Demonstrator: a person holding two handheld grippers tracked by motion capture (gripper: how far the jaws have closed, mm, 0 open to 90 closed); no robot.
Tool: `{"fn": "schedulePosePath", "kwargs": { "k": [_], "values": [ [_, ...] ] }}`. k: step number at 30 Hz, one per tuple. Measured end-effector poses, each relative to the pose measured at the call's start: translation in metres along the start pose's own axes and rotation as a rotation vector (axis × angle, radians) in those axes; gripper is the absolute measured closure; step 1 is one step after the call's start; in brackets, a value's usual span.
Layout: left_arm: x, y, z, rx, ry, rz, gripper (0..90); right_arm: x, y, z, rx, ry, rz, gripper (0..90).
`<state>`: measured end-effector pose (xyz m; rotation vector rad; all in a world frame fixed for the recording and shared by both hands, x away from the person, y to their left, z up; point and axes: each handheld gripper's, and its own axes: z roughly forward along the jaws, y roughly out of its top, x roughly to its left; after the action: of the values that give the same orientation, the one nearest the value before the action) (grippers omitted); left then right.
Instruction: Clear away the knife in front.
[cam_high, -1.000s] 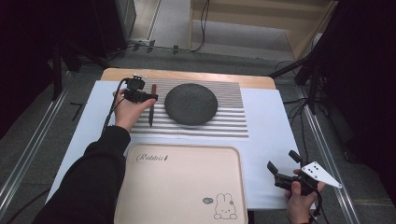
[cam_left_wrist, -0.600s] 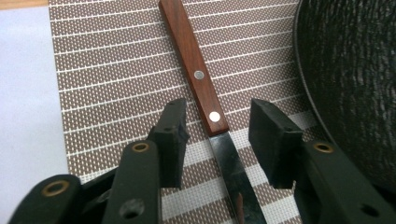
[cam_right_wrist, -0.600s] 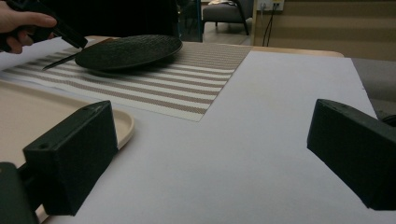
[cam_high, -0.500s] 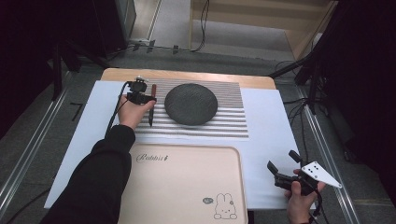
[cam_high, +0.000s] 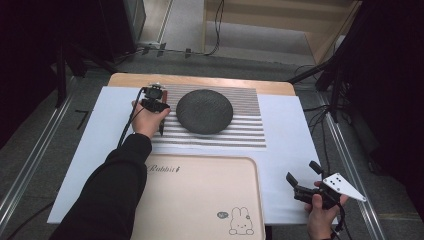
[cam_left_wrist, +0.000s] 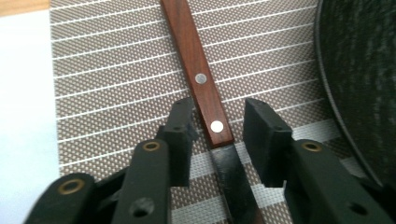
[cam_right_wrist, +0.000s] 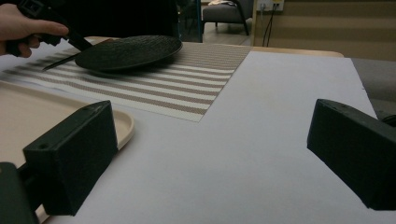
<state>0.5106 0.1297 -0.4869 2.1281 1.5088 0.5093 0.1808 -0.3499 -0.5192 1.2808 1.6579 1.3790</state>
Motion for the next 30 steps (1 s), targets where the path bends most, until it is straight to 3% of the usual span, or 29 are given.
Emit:
{"fn": "schedulePosePath", "kwargs": {
  "k": [7, 21, 30],
  "values": [
    [0.0002, 0.0003, -0.0012, 0.009, 0.005, -0.013, 76.5, -0.0002, -0.0001, -0.0001, -0.001, 0.001, -0.002, 0.5],
    [0.0047, 0.0014, -0.0018, 0.017, -0.024, -0.049, 77.0, -0.0009, 0.0000, 0.0000, -0.004, -0.001, 0.000, 0.6],
    [0.0074, 0.0006, -0.0050, 0.025, -0.038, -0.040, 77.1, -0.0011, 0.0000, 0.0000, -0.006, 0.000, 0.002, 0.5]
  ]
}}
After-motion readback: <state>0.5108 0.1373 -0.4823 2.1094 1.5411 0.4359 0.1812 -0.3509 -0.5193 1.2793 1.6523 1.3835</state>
